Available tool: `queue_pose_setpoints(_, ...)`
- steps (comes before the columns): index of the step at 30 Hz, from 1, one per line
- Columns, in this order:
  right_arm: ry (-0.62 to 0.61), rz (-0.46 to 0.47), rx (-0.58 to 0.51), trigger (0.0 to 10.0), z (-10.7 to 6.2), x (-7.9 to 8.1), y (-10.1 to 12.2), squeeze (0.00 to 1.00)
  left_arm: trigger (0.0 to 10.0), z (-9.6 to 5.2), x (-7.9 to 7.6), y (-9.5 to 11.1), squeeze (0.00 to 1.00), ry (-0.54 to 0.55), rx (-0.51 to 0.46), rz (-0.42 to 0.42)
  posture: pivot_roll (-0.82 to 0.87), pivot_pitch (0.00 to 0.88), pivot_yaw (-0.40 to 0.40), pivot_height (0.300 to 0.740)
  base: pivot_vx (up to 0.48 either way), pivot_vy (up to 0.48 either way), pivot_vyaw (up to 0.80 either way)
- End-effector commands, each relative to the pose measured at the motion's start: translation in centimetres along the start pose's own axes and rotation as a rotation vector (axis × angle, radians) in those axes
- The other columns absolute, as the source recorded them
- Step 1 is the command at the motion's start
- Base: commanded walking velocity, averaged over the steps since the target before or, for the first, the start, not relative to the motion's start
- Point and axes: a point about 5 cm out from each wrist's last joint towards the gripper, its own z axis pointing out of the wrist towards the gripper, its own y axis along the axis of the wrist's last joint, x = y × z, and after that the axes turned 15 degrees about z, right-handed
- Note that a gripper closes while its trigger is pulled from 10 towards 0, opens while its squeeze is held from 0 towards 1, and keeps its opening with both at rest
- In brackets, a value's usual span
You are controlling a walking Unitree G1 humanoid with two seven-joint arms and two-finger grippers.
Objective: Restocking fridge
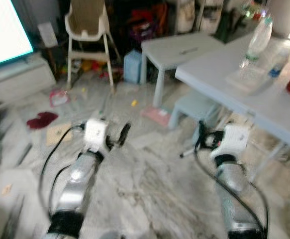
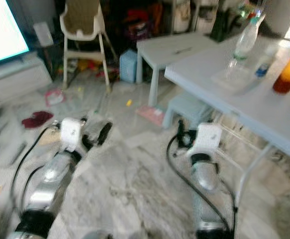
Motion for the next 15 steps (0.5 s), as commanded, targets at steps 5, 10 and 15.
queue_pose_setpoints(5, -0.033, 0.007, -0.023, 10.0, -0.24, -0.6, 0.33, 0.0, 10.0, 0.84, -0.53, 1.04, 0.0, -0.039, -0.032, 0.016, -0.06, 0.051, 0.029, 0.74, 0.48, 0.0, 0.0)
queue_pose_setpoints(10, -0.022, 0.01, -0.027, 10.0, -0.27, -0.35, 0.4, 0.0, 10.0, 1.07, -0.47, 1.28, 0.0, -0.036, -0.038, 0.012, -0.06, 0.051, 0.028, 0.74, 0.48, 0.0, 0.0)
queue_pose_setpoints(15, -0.026, 0.016, -0.014, 10.0, -0.03, -0.42, 0.32, 0.0, 10.0, 1.04, -1.1, 1.28, 0.0, -0.045, -0.043, 0.003, -0.06, 0.048, 0.021, 0.74, 0.48, 0.0, -0.16)
